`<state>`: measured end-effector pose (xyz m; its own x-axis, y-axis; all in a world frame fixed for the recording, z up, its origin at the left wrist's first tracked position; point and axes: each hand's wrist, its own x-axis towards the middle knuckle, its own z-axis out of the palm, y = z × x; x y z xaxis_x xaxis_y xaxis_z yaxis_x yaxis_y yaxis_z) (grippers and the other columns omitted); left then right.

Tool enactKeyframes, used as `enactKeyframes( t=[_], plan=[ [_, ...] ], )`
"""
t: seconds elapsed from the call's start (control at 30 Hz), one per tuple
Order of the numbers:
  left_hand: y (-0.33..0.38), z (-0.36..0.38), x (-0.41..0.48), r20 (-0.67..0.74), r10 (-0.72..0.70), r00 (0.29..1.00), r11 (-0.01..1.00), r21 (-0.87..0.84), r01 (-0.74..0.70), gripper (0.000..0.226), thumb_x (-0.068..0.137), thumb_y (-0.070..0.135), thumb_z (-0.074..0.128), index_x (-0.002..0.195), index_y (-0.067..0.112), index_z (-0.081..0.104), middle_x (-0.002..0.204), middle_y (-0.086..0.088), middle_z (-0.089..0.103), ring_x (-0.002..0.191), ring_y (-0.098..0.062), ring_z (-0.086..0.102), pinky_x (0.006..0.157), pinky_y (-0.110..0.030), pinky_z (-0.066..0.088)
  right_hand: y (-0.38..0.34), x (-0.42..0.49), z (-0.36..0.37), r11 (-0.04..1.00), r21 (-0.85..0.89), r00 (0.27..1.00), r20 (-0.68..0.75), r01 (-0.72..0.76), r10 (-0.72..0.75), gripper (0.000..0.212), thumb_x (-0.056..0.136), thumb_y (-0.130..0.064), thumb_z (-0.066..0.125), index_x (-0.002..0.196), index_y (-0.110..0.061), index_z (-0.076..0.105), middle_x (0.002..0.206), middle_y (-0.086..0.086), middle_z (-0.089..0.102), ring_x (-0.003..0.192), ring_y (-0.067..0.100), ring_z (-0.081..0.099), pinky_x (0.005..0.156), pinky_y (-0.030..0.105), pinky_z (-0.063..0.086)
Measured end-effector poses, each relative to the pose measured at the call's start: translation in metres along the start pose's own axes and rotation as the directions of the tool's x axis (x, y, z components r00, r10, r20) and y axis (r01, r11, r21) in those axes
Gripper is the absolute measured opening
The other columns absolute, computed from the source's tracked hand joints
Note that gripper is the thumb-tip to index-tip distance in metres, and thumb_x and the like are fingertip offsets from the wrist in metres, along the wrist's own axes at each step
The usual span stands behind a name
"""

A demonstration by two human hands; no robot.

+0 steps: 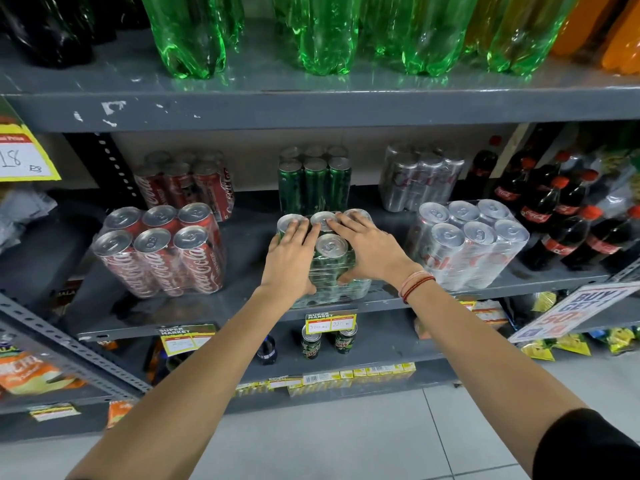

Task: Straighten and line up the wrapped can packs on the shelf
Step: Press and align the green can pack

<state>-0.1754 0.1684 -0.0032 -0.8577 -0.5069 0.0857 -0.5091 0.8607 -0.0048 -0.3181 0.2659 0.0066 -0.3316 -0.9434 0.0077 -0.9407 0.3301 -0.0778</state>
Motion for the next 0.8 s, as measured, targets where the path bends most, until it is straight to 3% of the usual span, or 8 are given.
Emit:
enactKeyframes(
  t=[0.8],
  plan=[
    [-0.007, 0.001, -0.002, -0.007, 0.090, 0.996, 0.996, -0.014, -0.090, 0.117, 0.065, 0.037, 0.081, 0.148, 0.014, 0.002, 0.160, -0.007, 0.004, 0.147, -0.024, 0.002, 0.117, -0.044, 0.015, -0.008, -0.011, -0.003, 0.997, 0.059, 0.998, 0.034, -0.053, 0.051, 0.117, 0.061, -0.045, 0.083, 0.150, -0.025, 0.010, 0.161, -0.004, 0.009, 0.147, 0.020, 0.002, 0.107, 0.060, 0.034]
  ],
)
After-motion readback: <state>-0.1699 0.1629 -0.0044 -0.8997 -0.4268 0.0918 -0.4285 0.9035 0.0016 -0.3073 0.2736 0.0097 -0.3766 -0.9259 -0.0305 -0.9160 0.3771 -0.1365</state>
